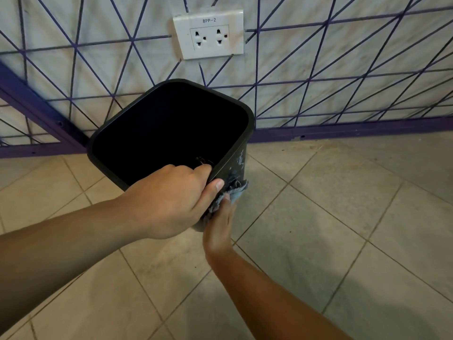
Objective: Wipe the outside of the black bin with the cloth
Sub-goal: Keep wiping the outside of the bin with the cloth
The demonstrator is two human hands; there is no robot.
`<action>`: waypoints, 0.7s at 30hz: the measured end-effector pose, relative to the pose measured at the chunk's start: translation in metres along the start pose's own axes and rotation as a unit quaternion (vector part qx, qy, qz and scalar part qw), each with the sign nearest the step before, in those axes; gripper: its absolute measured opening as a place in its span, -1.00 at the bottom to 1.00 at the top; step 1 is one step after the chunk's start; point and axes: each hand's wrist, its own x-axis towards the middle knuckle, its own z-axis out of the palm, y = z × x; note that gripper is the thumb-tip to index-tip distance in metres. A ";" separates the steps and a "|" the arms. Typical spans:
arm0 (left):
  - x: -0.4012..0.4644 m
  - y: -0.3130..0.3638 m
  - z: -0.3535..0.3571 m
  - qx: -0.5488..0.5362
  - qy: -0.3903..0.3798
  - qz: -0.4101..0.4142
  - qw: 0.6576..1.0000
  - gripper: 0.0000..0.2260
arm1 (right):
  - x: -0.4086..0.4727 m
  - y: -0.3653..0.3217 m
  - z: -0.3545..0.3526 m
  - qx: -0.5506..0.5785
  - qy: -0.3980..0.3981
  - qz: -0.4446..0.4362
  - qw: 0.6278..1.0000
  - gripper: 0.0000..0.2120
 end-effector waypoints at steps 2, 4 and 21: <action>0.001 -0.002 0.000 -0.002 -0.003 0.000 1.000 -0.67 | 0.019 0.001 -0.003 0.008 0.036 0.020 0.999 0.09; 0.001 -0.002 -0.001 -0.006 -0.006 0.001 1.000 -0.68 | 0.028 -0.002 -0.001 0.021 0.045 0.037 0.998 0.13; 0.003 -0.004 -0.001 0.008 0.014 0.013 1.000 -0.66 | 0.039 0.021 -0.007 -0.024 0.077 -0.007 0.997 0.04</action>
